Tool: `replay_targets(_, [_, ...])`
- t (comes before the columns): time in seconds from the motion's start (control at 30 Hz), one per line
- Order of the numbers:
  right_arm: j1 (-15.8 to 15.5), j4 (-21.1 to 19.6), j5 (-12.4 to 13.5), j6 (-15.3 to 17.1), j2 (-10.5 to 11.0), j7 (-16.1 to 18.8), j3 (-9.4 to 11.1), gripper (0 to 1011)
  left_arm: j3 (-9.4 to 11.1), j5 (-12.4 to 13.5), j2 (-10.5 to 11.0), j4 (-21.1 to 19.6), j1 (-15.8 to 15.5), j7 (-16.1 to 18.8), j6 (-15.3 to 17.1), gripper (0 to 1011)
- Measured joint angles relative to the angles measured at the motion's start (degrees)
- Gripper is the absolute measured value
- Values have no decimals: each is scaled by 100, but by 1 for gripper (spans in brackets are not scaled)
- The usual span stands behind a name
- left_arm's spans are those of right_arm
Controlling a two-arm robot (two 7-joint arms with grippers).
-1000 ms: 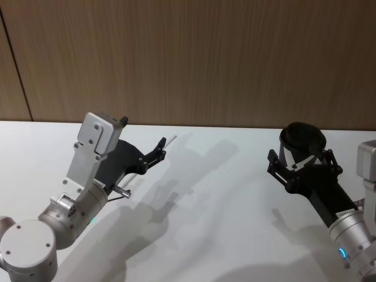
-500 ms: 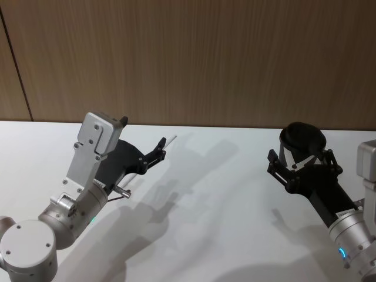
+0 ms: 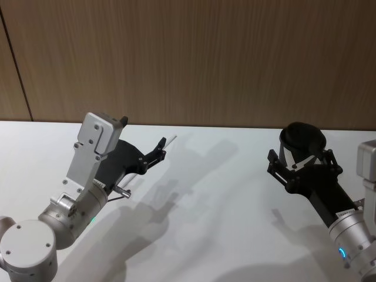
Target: Pick up the straw with one hand, pass it to the other hand, and insert it into the cup.
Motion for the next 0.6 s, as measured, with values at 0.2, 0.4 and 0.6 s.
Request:
replay_targets(0.2, [0,0,0,0,0,0,0,1001,0,0,-1,0,0,0,0,1003])
replay_targets(0.4, [0,0,0,0,0,0,0,1001,0,0,0,0,0,0,0,1003])
replay_targets(0.6, [0,0,0,0,0,0,0,1001,0,0,-1,0,0,0,0,1003])
